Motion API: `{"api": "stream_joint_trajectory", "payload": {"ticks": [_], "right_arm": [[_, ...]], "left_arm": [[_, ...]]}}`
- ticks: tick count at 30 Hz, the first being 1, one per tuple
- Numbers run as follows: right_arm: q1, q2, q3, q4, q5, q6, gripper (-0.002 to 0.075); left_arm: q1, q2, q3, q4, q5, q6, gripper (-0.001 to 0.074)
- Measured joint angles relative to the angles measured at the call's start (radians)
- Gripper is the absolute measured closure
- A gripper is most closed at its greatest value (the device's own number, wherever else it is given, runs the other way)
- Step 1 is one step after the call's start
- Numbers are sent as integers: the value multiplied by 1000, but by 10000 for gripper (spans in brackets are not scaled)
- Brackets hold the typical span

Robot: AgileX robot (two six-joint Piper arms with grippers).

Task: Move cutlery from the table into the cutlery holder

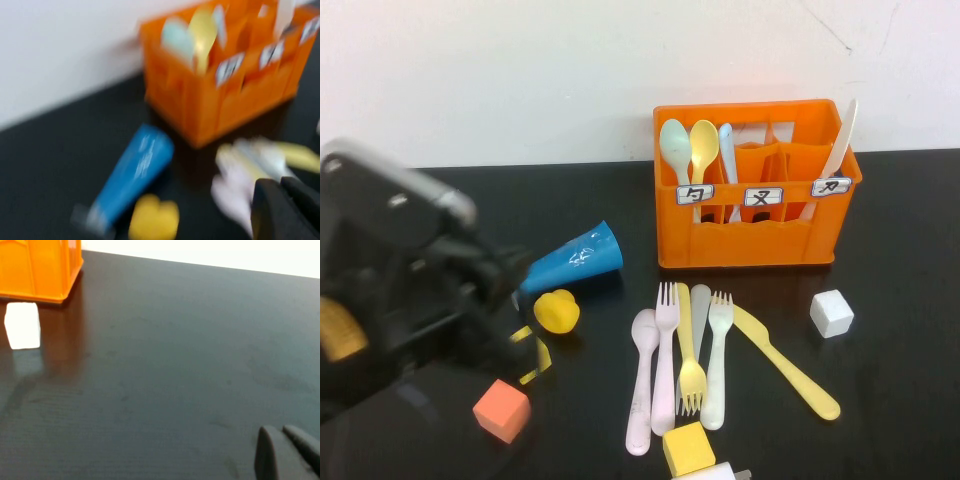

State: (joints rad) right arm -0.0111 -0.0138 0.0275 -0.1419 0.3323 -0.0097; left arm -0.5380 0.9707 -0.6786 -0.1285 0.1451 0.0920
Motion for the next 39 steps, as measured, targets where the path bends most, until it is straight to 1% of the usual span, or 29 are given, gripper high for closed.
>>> {"api": "stream_joint_trajectory", "payload": {"ticks": [5,7,10,14,21,25,29,33,36,39], "right_arm": [[0,0,0,0,0,0,729],[0,0,0,0,0,0,729],[0,0,0,0,0,0,729],[0,0,0,-1,0,0,729],[0,0,0,-1,0,0,729],[0,0,0,-1,0,0,729],[0,0,0,-1,0,0,729],[0,0,0,-1,0,0,729],[0,0,0,-1,0,0,729],[0,0,0,-2,0,0,729]], "left_arm": [[96,-160,5,6,288,0,734],[128,-222,21,26,347,-6,734],[174,-337,84,91,339,-65,734],[256,-519,229,185,272,-186,734],[459,-831,443,211,245,-255,734],[546,-954,547,211,243,-303,735],[579,-981,621,199,233,-309,735],[581,-981,684,136,217,-242,735],[581,-983,697,55,196,-176,735],[579,-983,697,23,196,-151,735]]}}
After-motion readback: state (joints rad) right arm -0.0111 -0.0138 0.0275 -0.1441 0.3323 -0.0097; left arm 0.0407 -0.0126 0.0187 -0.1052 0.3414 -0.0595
